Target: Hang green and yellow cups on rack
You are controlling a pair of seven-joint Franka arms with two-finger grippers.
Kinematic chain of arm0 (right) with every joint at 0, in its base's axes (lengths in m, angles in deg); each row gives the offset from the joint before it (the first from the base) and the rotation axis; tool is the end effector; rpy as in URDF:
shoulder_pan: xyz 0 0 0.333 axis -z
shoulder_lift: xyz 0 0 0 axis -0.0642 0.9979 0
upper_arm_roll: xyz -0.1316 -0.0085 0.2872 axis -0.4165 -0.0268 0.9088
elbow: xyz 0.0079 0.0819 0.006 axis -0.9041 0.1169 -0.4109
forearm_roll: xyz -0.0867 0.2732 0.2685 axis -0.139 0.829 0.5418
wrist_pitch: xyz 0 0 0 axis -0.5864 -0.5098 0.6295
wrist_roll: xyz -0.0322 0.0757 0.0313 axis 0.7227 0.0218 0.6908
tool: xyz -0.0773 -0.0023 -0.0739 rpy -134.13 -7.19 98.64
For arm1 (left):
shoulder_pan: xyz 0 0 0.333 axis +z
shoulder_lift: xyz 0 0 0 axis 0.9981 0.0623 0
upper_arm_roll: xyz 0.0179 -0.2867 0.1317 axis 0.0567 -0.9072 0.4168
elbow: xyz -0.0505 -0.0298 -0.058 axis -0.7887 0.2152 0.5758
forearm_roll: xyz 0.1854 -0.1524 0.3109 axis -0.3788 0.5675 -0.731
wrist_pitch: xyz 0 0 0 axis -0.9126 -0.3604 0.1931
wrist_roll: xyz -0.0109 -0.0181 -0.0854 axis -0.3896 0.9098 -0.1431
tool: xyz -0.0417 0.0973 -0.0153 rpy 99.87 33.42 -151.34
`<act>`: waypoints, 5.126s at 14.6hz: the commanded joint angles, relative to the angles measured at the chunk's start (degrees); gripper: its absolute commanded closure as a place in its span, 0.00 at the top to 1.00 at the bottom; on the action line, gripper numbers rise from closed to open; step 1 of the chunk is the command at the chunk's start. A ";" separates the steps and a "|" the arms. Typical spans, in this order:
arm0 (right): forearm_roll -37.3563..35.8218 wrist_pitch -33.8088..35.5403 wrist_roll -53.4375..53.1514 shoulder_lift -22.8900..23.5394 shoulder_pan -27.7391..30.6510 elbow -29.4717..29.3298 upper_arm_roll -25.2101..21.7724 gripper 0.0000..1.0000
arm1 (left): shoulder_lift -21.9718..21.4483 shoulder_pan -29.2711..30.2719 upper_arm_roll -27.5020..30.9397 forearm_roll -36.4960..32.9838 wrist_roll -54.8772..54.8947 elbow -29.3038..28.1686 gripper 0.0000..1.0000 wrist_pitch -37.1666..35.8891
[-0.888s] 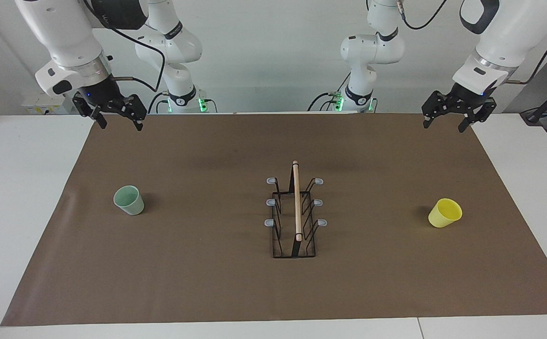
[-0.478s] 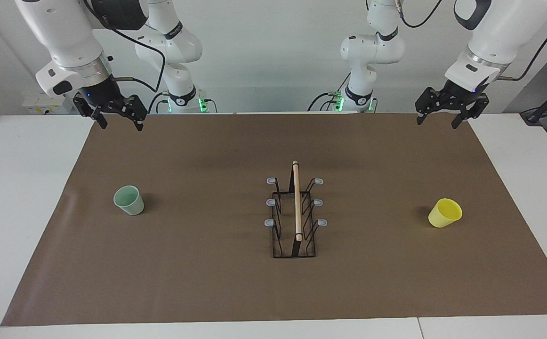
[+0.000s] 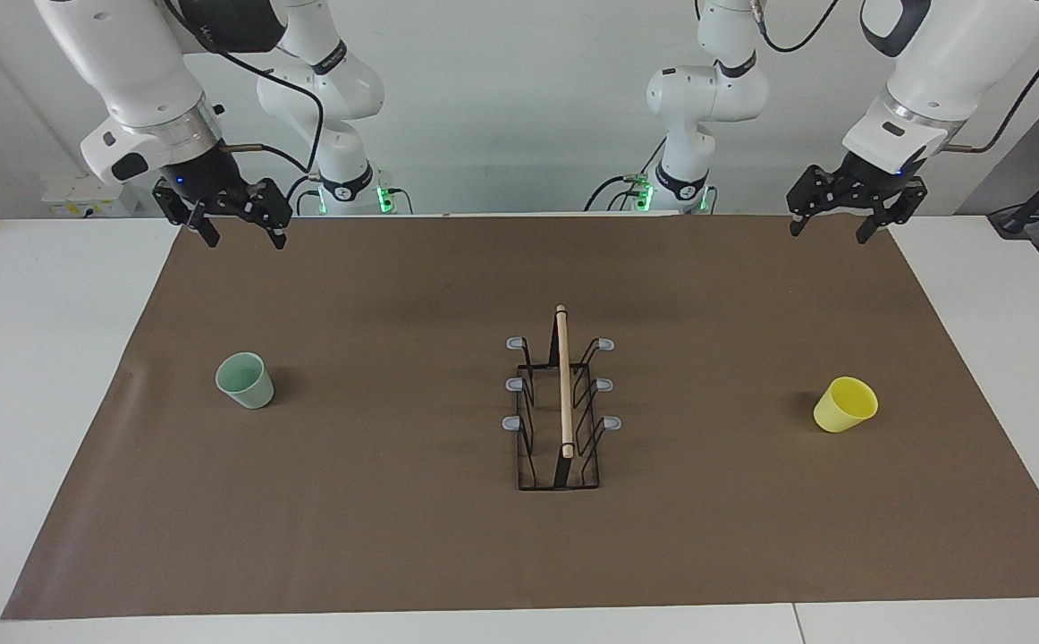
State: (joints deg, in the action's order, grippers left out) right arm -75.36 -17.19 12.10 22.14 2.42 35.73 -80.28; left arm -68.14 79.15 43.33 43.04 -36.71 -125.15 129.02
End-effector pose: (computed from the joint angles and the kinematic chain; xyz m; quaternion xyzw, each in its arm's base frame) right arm 0.5401 0.0130 0.6173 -0.9981 0.0568 0.0112 0.0204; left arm 0.5369 -0.0332 0.6300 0.9948 -0.1002 -0.0026 0.0188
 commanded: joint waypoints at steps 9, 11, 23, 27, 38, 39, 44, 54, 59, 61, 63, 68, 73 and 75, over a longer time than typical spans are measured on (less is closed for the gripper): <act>-8.99 -3.55 1.78 18.66 1.71 -9.20 0.26 1.00 | 6.79 0.94 4.40 -0.01 -4.35 7.12 1.00 -0.90; -9.87 -5.39 1.95 24.04 1.53 -11.24 0.69 1.00 | 12.32 0.60 9.22 4.99 -7.15 12.39 1.00 -1.87; -40.70 -6.46 28.47 35.67 -6.90 -7.76 7.38 1.00 | 27.28 0.94 24.97 25.21 -35.98 17.16 1.00 1.36; -51.24 -6.37 44.28 31.19 -8.23 2.71 7.38 1.00 | 27.82 1.21 26.65 26.81 -36.26 14.80 1.00 4.61; -71.04 -6.55 51.61 28.89 -12.36 16.26 7.38 1.00 | 30.28 5.95 28.23 49.04 -60.61 -0.49 0.95 15.79; -71.74 -6.54 51.26 28.89 -12.27 16.53 7.38 1.00 | 29.85 6.39 28.32 50.79 -60.70 -2.42 0.92 15.88; -73.07 -7.16 44.95 28.10 -11.48 20.13 7.38 1.00 | 26.24 4.03 29.64 59.41 -66.75 -14.11 0.93 24.38; -80.45 -10.58 38.96 29.51 -8.84 22.94 7.29 1.00 | 20.96 -0.63 28.94 75.22 -66.23 -29.24 1.00 34.68; -83.00 -12.17 37.37 29.42 -7.44 24.70 7.29 1.00 | 21.58 -4.42 28.15 84.02 -66.23 -30.83 1.00 40.92; -83.18 -12.69 36.59 29.42 -7.00 24.79 7.37 1.00 | 22.10 -4.42 27.18 86.13 -66.32 -30.30 1.00 43.90; -83.26 -12.87 36.23 29.42 -7.00 25.23 7.29 1.00 | 23.07 -4.42 25.95 89.99 -66.32 -29.43 1.00 45.58; -85.46 -12.96 35.26 29.16 -6.03 26.46 7.29 1.00 | 24.21 -4.51 23.67 93.26 -66.32 -28.20 1.00 48.83; -85.73 -13.31 35.00 29.16 -5.76 26.46 7.38 0.46 | 24.74 -4.68 21.73 93.17 -65.89 -27.05 1.00 52.53; -85.64 -13.66 33.95 29.24 -5.94 26.29 7.38 0.00 | 24.74 -4.59 21.73 93.17 -64.22 -26.79 1.00 52.35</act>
State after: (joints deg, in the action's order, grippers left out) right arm -159.01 -29.55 48.16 52.30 -4.18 60.67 -73.35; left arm -44.20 75.18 64.76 134.86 -102.31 -153.01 180.18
